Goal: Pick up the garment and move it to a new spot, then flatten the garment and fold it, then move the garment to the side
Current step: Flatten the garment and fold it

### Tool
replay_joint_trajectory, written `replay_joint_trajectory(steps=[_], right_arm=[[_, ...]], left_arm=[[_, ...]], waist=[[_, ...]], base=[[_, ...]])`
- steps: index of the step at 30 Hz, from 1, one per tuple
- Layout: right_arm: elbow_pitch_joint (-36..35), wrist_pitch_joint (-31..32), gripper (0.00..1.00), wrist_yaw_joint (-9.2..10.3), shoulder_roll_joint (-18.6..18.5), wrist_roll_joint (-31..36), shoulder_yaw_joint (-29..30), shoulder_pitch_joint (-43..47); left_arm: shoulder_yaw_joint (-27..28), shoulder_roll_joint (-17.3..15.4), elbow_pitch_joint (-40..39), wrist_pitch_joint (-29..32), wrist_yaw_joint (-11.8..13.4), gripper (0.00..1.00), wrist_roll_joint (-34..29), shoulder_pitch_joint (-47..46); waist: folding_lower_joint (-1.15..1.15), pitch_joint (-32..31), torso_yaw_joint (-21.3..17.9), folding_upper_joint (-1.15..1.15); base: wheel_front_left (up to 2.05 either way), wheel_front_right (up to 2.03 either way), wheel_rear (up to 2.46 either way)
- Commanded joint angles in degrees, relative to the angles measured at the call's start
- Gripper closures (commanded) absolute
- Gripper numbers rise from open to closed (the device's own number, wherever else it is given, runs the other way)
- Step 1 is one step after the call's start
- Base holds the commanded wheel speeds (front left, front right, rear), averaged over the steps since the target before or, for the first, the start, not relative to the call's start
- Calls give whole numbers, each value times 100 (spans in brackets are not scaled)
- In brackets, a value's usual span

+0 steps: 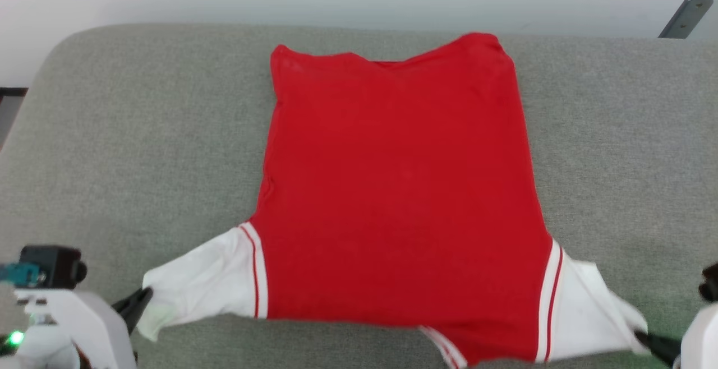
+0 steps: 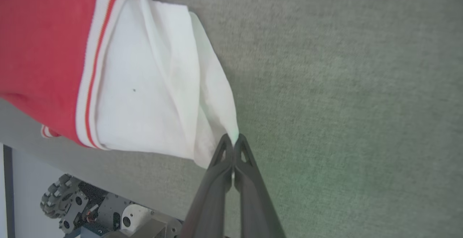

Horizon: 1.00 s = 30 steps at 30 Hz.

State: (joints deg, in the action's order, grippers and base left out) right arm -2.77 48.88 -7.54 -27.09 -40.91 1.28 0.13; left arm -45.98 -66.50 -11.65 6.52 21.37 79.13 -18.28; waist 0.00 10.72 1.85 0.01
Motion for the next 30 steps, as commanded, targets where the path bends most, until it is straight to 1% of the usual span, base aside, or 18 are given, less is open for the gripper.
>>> replay_joint_trajectory(steps=[1,5,8,12,16,20,21,22,23,24,27,30], right_arm=[[-167,197,100,10,50,68,110,230],[-562,599,100,11,233,206,355,693],[-667,604,100,11,445,397,481,860],[-498,452,100,11,686,680,488,830],[-86,254,100,11,766,931,328,660],[373,3,100,16,748,1106,184,438],[481,-83,91,18,723,1179,155,360],[590,-136,64,25,697,1210,116,313],[681,-174,52,26,694,1217,100,279],[747,-202,0,30,705,1204,106,228],[745,-154,0,32,626,1154,121,135],[436,-6,0,37,497,1073,294,94]], left_arm=[[58,-103,-119,-97,144,100,94,167],[66,-270,-369,-379,406,100,228,580],[-11,-198,-393,-532,472,100,243,799],[-164,65,-224,-610,405,100,216,937],[-306,360,23,-596,323,100,118,912],[-369,604,267,-664,205,100,-20,759],[-375,644,332,-692,185,100,-75,725],[-384,691,386,-732,161,100,-125,690],[-391,744,429,-766,119,100,-157,674],[-403,789,462,-789,88,100,-185,658],[-398,861,553,-878,43,100,-277,588],[-400,923,618,-989,20,100,-380,551]], waist=[[0,39,19,-1],[0,107,46,-1],[0,145,65,-1],[0,182,90,-1],[0,211,139,-1],[0,251,209,-1],[0,257,226,-1],[0,262,243,-1],[0,266,255,-1],[0,269,268,-1],[0,281,298,-1],[0,298,324,-1]], base=[[0,0,0],[0,0,0],[0,0,0],[0,0,0],[0,0,0],[0,0,0],[0,0,0],[0,0,0],[0,0,0],[0,0,0],[0,0,0],[0,0,0]])
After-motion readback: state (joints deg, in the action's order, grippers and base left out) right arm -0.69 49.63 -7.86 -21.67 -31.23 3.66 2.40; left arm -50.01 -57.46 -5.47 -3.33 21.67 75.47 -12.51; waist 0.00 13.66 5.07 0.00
